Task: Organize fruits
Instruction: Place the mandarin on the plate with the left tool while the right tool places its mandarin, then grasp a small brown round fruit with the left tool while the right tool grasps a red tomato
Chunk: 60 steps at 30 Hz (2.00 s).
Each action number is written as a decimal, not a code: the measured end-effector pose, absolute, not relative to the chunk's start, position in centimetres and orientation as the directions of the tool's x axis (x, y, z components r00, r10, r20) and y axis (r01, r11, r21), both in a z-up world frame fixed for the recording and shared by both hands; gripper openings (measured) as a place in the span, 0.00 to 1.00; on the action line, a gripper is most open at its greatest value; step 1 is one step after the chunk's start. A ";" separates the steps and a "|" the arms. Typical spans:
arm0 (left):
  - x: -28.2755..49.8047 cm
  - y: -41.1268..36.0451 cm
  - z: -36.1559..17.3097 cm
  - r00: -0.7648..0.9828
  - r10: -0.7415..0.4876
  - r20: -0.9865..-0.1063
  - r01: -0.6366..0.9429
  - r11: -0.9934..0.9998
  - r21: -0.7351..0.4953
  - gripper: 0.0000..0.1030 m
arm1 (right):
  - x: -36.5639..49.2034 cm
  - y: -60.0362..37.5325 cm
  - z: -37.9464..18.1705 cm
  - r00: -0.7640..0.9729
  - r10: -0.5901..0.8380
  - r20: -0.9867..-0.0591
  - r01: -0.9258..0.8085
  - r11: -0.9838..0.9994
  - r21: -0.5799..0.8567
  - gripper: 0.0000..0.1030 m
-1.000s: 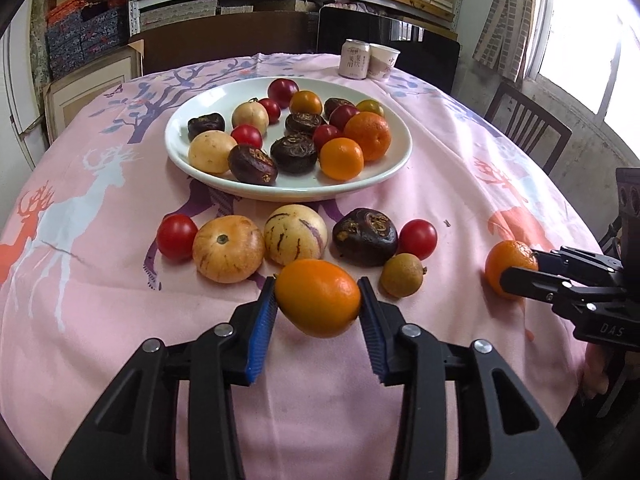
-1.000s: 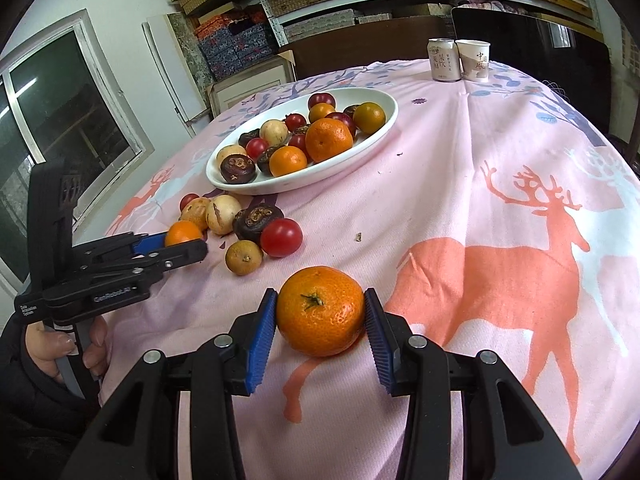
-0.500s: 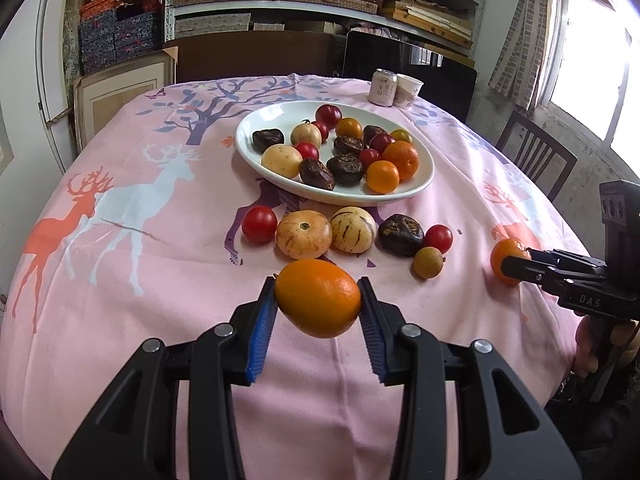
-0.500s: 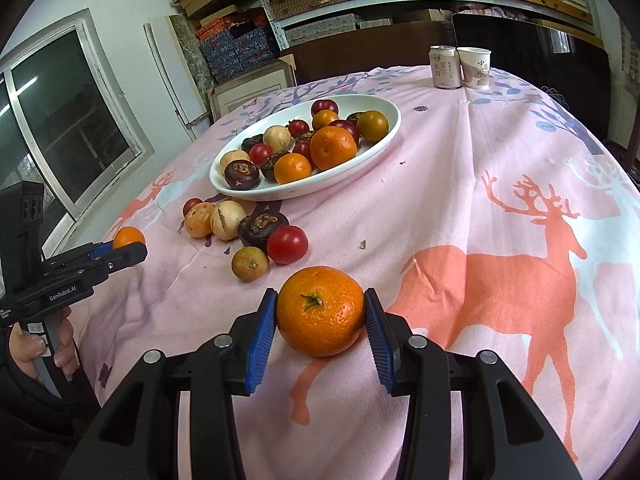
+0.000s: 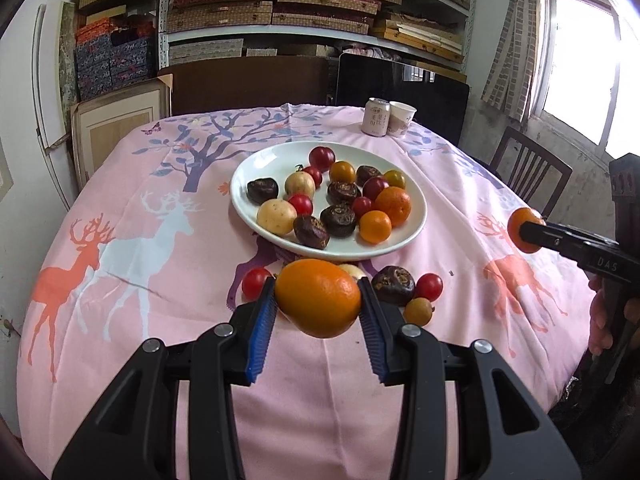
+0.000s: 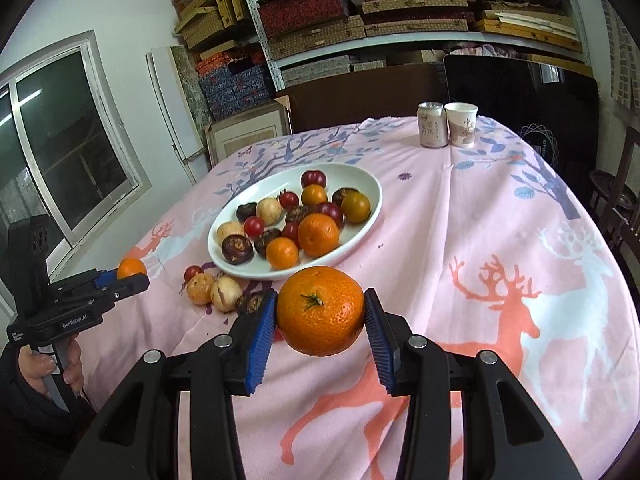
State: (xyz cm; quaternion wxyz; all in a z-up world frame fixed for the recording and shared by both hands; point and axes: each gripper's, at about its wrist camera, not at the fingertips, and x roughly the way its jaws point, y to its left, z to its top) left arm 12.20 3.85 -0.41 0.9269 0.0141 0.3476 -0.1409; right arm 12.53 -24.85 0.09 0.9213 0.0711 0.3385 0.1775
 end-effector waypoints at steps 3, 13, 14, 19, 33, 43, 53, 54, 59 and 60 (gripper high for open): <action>13.4 2.9 0.5 0.728 -0.266 -0.632 0.292 0.954 -0.064 0.38 | 13.4 -25.2 2.0 0.734 0.375 -0.566 -0.285 0.927 0.243 0.42; 21.5 -0.7 -0.6 0.717 -0.254 -0.649 0.302 0.952 -0.039 0.38 | 21.5 -23.3 3.6 0.733 0.406 -0.545 -0.295 0.913 0.283 0.43; 22.3 -0.9 -1.0 0.714 -0.245 -0.656 0.294 0.955 -0.037 0.38 | 22.6 -22.9 3.4 0.736 0.403 -0.545 -0.298 0.914 0.274 0.43; 26.0 -0.9 -2.3 0.696 -0.228 -0.681 0.264 0.963 -0.053 0.38 | 27.2 -20.8 2.2 0.720 0.383 -0.578 -0.298 0.924 0.242 0.42; 30.5 -0.7 -3.7 0.685 -0.182 -0.706 0.220 0.975 -0.038 0.46 | 32.3 -16.8 -1.5 0.672 0.370 -0.641 -0.339 0.924 0.178 0.48; 27.2 -0.5 -1.6 0.740 -0.154 -0.655 0.207 0.978 0.004 0.63 | 28.8 -19.2 0.4 0.703 0.380 -0.601 -0.315 0.924 0.217 0.58; 18.2 -2.3 -3.1 0.699 -0.216 -0.682 0.312 0.950 0.018 0.74 | 20.2 -22.5 -1.8 0.686 0.361 -0.631 -0.271 0.932 0.239 0.60; 17.3 -2.5 -3.4 0.691 -0.223 -0.687 0.321 0.947 0.016 0.74 | 19.3 -22.7 -2.3 0.686 0.359 -0.633 -0.262 0.934 0.245 0.61; 13.7 -4.4 -5.7 0.639 -0.241 -0.731 0.388 0.921 0.036 0.73 | 16.2 -23.8 -4.4 0.676 0.340 -0.654 -0.221 0.940 0.260 0.61; 13.3 -5.0 -6.2 0.631 -0.226 -0.742 0.399 0.915 0.060 0.70 | 15.9 -23.9 -4.8 0.675 0.333 -0.658 -0.215 0.943 0.255 0.61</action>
